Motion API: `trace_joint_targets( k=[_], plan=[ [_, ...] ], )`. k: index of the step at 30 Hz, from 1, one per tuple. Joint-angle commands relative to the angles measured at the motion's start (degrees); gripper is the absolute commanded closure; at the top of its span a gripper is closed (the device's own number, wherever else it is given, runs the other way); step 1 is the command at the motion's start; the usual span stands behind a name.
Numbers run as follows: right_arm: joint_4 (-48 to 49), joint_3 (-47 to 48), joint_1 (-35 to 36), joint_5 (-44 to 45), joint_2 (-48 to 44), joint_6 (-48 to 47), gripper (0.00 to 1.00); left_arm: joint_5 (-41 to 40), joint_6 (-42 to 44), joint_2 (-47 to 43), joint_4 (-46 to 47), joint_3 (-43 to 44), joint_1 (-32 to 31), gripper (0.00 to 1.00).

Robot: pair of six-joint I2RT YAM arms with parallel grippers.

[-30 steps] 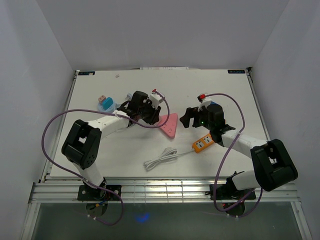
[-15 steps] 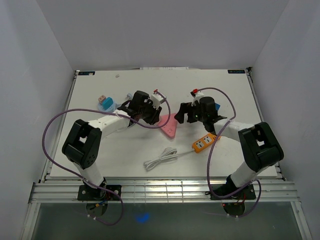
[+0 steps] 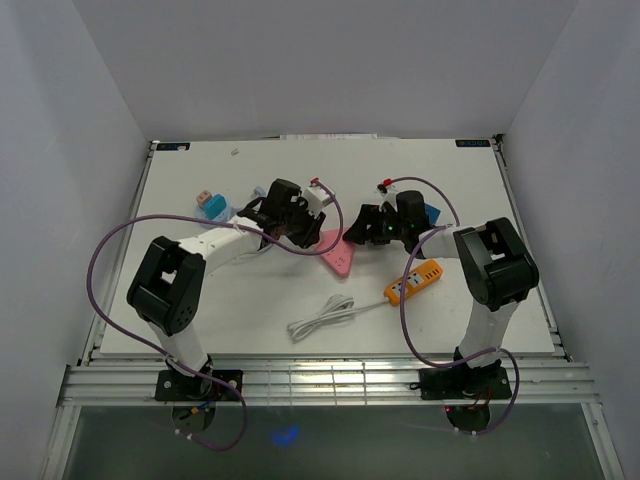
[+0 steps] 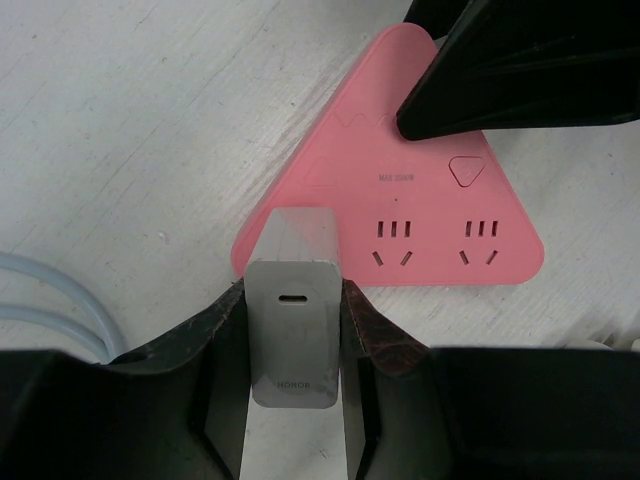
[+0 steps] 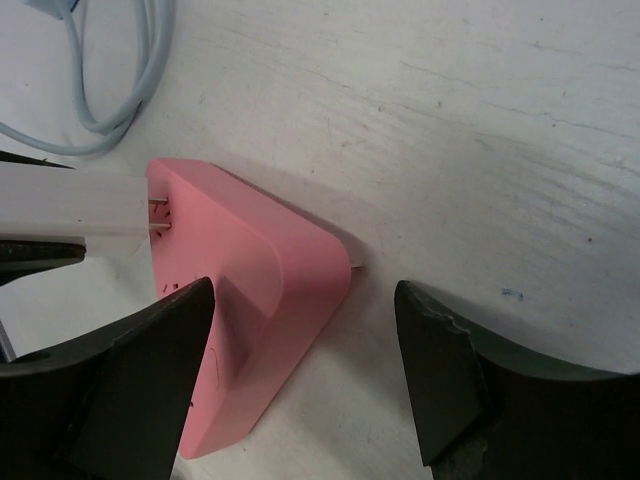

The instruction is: Insert the plug

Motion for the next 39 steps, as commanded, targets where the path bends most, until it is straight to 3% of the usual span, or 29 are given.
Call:
trace_joint_targets(
  k=[1, 13, 30, 39],
  plan=[
    [3.1, 1.7, -0.1, -4.1, 1.2, 2.3, 0.23, 0.3, 1.4, 1.2, -3.4, 1.1, -0.4, 1.00],
    [4.1, 1.0, -0.2, -6.2, 2.0, 2.9, 0.53, 1.8, 3.5, 3.3, -4.1, 1.2, -0.9, 1.00],
    [0.9, 1.6, -1.0, -6.9, 1.4, 1.7, 0.57, 3.9, 7.6, 7.6, -3.7, -0.3, -1.9, 1.00],
    [-2.7, 2.9, -0.7, -5.6, 0.5, -1.3, 0.59, -2.0, 6.4, 11.1, -12.6, 5.5, -3.2, 1.00]
  ],
)
